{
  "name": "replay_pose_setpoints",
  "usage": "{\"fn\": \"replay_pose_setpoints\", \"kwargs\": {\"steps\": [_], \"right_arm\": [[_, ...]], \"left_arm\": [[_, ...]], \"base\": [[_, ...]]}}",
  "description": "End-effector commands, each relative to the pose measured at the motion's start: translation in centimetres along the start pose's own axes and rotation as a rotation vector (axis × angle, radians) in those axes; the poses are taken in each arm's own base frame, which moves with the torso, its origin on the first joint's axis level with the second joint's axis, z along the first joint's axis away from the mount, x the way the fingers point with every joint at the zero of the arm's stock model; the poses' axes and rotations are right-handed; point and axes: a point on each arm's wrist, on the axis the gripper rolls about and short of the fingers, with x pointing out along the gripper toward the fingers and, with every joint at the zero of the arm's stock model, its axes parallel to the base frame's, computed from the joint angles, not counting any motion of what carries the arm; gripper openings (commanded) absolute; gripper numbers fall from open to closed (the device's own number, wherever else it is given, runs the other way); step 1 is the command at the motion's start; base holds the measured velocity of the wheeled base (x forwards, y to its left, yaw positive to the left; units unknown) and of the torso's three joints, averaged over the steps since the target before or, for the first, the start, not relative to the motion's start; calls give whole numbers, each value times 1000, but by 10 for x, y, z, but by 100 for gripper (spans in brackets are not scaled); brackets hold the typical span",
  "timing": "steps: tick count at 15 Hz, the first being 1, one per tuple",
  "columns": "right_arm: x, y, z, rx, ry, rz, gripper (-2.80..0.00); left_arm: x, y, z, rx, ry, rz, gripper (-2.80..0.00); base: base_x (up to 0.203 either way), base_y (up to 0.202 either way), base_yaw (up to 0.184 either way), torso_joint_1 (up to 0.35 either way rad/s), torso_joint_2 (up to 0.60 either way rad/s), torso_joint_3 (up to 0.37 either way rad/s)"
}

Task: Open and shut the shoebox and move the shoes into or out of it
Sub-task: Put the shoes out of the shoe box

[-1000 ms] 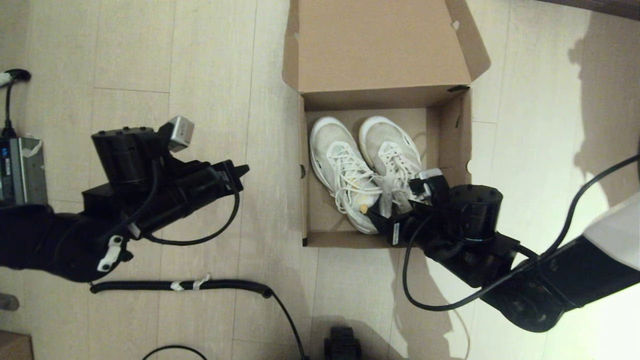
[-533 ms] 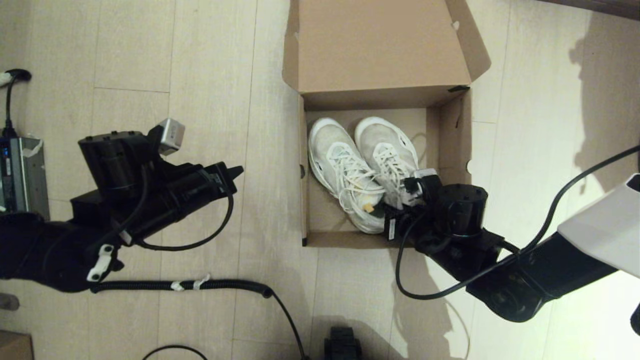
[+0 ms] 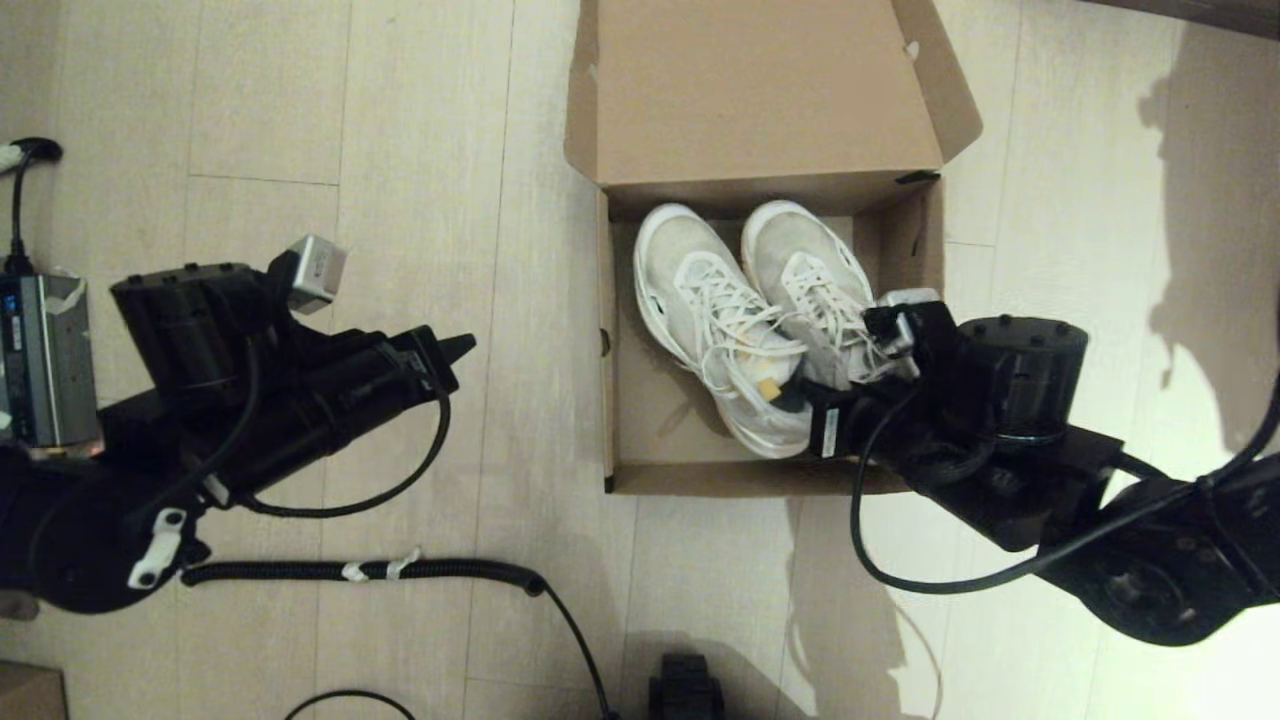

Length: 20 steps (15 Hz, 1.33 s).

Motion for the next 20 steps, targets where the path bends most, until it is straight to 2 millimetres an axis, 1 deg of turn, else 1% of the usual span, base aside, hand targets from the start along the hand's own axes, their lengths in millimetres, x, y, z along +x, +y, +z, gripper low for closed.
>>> {"fn": "replay_pose_setpoints", "kwargs": {"steps": [1,4,9,12,13,15,16,18,20], "right_arm": [[-21,-2,26,17,-72,10,-280],[-43,-3,42,23,-90,25,-280],[-96,-14,72,70,-156,35,-280],[-124,-21,93,122,-203,28,-280],[-129,-26,101,130,-217,6,-280],[-140,-44,121,136,-251,-85,-280],[-142,-51,124,134,-248,-121,-280],[-140,-76,127,129,-250,-252,-280],[-132,-102,131,126,-248,-376,-280]], "left_arm": [[-8,-2,4,0,-18,-3,-280],[-15,-4,7,0,-27,-4,-280],[-33,-5,2,-3,-17,13,-280],[-36,-5,3,-1,-22,16,-280],[-36,-4,3,-1,-23,17,-280],[-35,-3,3,-1,-22,23,-280],[-35,-3,3,-1,-21,21,-280],[-36,-3,4,0,-26,18,-280],[-37,-4,6,1,-35,15,-280]], "base": [[0,0,0,0,0,0],[0,0,0,0,0,0],[0,0,0,0,0,0],[0,0,0,0,0,0],[0,0,0,0,0,0],[0,0,0,0,0,0],[0,0,0,0,0,0],[0,0,0,0,0,0],[0,0,0,0,0,0]]}}
